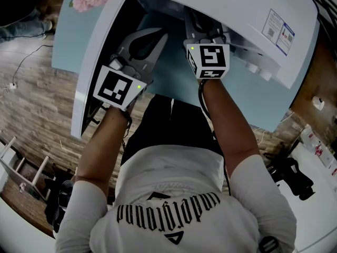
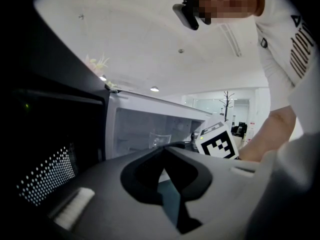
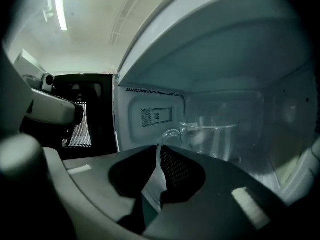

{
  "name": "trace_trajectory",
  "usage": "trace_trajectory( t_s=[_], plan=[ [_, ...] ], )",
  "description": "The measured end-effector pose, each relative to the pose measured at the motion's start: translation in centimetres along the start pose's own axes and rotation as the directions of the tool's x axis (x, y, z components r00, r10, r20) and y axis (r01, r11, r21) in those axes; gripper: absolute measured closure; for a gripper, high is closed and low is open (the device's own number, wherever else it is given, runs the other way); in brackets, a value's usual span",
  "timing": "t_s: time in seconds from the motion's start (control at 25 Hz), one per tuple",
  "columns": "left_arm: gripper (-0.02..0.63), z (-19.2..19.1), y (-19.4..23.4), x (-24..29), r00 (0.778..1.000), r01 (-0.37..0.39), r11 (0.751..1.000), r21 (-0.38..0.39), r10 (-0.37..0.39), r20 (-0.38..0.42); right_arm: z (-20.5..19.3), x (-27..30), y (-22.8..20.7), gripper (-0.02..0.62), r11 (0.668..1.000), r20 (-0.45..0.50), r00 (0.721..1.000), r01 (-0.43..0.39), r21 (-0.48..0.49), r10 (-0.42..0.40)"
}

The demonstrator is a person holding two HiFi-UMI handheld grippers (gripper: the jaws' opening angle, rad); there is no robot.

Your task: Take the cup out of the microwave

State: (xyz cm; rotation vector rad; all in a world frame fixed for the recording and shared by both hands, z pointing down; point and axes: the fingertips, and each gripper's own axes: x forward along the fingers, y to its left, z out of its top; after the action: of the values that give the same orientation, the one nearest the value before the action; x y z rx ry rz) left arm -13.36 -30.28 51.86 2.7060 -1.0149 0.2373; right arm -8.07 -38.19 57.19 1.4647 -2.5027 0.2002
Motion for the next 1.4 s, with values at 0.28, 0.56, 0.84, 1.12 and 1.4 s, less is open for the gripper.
trace_trajectory(
  t_s=[0.28,0.56,0.84,1.12,1.4],
  plan=[
    [0.555,-0.1,-0.6,-0.1,1.000,0.003,1.000,0.002,-0.003,-0.003,-0.3,-1.8,0.8,0.563,0.999,0.020,0.999,-0.033,0.013,0.033],
    [0.555,0.1,-1.1,0.0,1.000,0.009,1.000,0.009,-0.009,-0.005,-0.1,-3.4,1.4,0.565,0.998,0.042,0.997,-0.062,0.016,0.061],
    [0.555,0.4,-1.4,0.0,1.000,0.012,1.000,0.014,-0.012,-0.002,0.4,-5.1,2.6,0.565,0.996,0.060,0.994,-0.091,-0.014,0.092],
    [0.555,1.1,-1.8,-0.6,1.000,0.017,0.999,0.029,-0.017,0.003,0.3,-7.5,3.9,0.565,0.994,0.066,0.992,-0.109,0.014,0.108],
    [0.555,1.8,-3.3,-1.5,0.999,0.049,0.998,0.049,-0.049,0.006,0.9,-10.7,5.3,0.565,0.993,0.041,0.992,-0.117,0.008,0.116]
  ],
)
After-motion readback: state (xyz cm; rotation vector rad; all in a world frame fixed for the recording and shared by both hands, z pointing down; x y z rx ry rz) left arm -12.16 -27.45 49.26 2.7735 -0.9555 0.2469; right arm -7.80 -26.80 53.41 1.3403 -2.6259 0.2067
